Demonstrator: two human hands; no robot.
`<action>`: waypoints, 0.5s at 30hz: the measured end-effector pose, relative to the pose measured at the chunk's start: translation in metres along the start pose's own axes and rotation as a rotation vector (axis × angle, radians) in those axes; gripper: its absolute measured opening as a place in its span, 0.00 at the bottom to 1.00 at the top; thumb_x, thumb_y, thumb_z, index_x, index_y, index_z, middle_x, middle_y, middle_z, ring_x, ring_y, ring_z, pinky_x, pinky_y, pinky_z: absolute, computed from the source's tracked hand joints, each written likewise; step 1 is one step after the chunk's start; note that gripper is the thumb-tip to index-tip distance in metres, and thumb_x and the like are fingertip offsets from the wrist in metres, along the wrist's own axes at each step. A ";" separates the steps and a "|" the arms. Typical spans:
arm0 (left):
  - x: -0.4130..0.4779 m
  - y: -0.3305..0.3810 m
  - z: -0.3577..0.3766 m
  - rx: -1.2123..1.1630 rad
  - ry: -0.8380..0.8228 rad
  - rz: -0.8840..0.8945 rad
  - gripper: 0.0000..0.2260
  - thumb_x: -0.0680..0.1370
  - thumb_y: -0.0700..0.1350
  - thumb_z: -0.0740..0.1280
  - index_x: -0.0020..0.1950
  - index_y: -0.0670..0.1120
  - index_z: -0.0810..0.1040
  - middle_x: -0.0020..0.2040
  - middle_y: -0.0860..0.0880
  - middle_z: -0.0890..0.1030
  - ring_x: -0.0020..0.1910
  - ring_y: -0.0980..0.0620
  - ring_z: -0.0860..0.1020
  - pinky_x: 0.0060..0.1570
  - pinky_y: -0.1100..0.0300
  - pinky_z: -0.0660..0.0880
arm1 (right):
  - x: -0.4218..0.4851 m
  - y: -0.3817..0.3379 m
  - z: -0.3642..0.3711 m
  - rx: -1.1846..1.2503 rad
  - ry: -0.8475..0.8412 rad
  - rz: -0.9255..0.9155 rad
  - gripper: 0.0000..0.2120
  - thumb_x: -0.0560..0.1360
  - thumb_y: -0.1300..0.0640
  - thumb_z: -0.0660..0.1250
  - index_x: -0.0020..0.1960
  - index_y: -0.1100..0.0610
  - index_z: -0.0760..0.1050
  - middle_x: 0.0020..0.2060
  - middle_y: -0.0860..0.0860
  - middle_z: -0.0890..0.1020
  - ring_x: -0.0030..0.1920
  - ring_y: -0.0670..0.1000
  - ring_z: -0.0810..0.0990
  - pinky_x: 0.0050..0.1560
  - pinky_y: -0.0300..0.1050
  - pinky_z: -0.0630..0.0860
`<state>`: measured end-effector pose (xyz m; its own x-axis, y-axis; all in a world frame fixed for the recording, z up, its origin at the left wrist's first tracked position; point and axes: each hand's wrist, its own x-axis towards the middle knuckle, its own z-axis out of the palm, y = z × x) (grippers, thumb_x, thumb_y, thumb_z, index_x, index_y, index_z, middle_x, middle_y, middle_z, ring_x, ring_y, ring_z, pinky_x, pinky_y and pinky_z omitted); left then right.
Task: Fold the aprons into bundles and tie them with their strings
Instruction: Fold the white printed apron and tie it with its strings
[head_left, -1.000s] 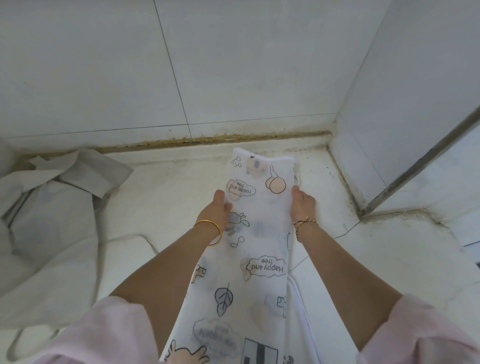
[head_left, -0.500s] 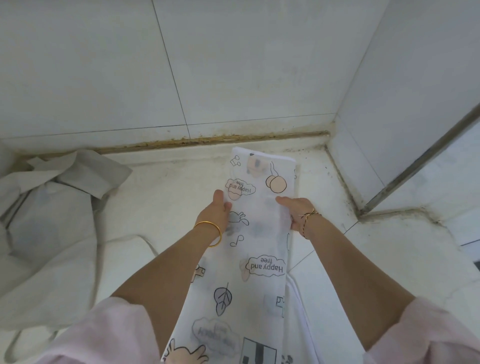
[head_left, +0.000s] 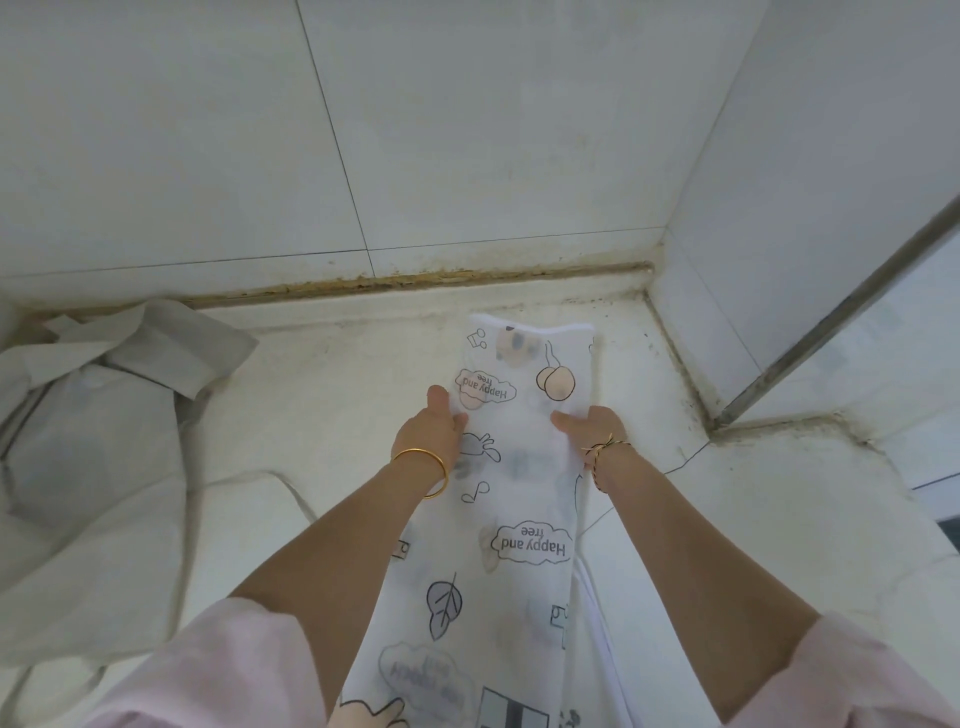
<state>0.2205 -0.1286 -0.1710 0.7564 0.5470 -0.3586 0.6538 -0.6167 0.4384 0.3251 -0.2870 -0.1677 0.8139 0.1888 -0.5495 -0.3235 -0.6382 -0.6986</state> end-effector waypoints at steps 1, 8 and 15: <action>0.000 0.001 0.001 0.001 0.011 -0.001 0.14 0.82 0.47 0.54 0.63 0.40 0.59 0.48 0.38 0.79 0.46 0.38 0.77 0.44 0.51 0.71 | 0.002 0.004 0.002 -0.028 0.044 -0.025 0.20 0.77 0.53 0.65 0.59 0.68 0.71 0.50 0.58 0.73 0.46 0.53 0.70 0.48 0.45 0.69; -0.005 0.001 0.007 0.056 0.101 0.033 0.14 0.81 0.42 0.54 0.66 0.43 0.58 0.48 0.40 0.77 0.41 0.41 0.76 0.42 0.52 0.72 | -0.002 0.009 0.012 -0.162 0.185 -0.084 0.14 0.77 0.54 0.65 0.53 0.62 0.64 0.44 0.55 0.71 0.48 0.57 0.75 0.43 0.44 0.68; -0.004 0.001 -0.003 0.206 -0.004 0.104 0.25 0.78 0.37 0.57 0.72 0.52 0.56 0.56 0.41 0.67 0.39 0.43 0.74 0.39 0.53 0.74 | -0.018 0.010 0.020 -0.738 0.585 -0.523 0.29 0.70 0.65 0.63 0.71 0.59 0.64 0.53 0.58 0.74 0.42 0.57 0.75 0.38 0.48 0.71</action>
<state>0.2183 -0.1302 -0.1667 0.8200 0.4722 -0.3234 0.5617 -0.7724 0.2964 0.2976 -0.2813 -0.1740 0.9344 0.3083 0.1783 0.3438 -0.9114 -0.2263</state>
